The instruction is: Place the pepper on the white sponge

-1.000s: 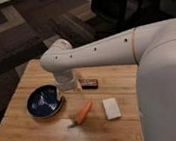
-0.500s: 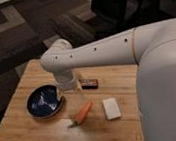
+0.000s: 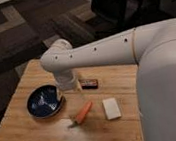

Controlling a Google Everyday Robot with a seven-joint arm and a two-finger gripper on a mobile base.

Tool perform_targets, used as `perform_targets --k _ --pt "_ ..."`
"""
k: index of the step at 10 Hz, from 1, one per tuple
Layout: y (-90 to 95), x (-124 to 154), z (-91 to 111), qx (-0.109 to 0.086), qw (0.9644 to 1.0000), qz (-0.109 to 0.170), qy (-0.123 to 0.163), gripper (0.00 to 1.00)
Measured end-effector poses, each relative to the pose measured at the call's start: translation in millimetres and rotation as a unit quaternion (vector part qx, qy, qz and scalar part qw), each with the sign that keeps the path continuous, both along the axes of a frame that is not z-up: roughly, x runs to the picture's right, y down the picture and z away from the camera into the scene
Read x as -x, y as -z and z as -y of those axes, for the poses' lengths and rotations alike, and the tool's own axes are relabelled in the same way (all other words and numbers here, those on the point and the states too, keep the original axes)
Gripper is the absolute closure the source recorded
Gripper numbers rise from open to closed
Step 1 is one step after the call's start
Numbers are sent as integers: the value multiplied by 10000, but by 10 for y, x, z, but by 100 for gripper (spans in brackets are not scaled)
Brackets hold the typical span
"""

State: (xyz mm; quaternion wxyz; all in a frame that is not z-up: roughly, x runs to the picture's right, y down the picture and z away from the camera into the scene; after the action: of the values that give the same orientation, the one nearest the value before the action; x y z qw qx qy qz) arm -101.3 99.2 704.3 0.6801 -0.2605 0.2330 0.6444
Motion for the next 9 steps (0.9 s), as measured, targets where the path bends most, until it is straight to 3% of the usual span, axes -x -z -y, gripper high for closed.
perform_targets --k 9 --pt "1 -59 25 -98 9999 -22 -25 35"
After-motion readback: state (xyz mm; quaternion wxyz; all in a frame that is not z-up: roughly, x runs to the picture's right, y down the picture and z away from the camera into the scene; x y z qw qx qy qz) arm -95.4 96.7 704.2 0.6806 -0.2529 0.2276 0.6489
